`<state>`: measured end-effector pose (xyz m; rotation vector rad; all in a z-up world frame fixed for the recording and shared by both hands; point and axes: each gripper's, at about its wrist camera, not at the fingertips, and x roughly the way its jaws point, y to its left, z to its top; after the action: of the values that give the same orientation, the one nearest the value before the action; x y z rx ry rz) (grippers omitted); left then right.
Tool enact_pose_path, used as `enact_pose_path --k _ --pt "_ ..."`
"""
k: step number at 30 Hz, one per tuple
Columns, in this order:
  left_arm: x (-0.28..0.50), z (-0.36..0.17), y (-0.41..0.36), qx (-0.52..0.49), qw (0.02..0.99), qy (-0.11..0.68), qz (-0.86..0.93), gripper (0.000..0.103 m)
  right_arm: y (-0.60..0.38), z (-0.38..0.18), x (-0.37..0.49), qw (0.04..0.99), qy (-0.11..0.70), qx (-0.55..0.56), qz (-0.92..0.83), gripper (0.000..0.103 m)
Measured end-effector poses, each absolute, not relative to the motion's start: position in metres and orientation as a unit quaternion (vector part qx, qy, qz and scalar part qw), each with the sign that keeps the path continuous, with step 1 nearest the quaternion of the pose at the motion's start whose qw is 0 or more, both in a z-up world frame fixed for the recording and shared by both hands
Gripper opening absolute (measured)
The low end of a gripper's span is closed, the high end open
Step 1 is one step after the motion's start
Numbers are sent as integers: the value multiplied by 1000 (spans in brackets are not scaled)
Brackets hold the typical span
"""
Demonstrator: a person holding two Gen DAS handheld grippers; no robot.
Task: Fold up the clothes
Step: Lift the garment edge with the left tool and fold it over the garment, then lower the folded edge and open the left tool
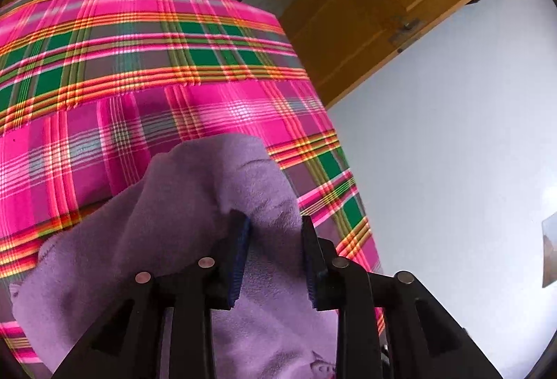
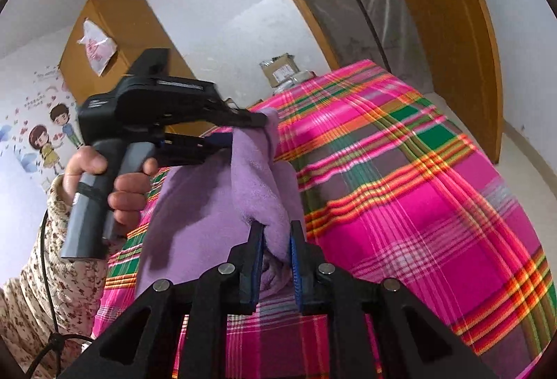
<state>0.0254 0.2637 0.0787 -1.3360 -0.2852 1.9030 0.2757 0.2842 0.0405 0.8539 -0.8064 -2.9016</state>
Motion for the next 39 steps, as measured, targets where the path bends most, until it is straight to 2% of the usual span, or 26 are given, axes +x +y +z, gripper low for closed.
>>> enact_pose_path --k 7,15,27,33,37,38,39 --pt "30 89 238 -511 389 -123 757 31 295 30 280 -19 -276 290 -916 18" --pt "42 88 188 -489 345 -115 793 31 309 22 284 -57 -290 308 -904 19" --pt "66 78 116 -470 290 -160 818 31 274 64 255 -28 -185 286 -940 19" --pt "75 63 111 -477 261 -127 830 33 252 52 237 -7 -115 326 -938 19" --pt "71 50 112 -483 267 -133 823 33 254 39 240 -6 -116 347 -931 19" --pt "70 48 111 -485 267 -136 821 35 255 38 243 -6 -118 346 -931 19" --pt "69 46 109 -487 266 -140 820 42 256 37 245 -5 -119 346 -931 19"
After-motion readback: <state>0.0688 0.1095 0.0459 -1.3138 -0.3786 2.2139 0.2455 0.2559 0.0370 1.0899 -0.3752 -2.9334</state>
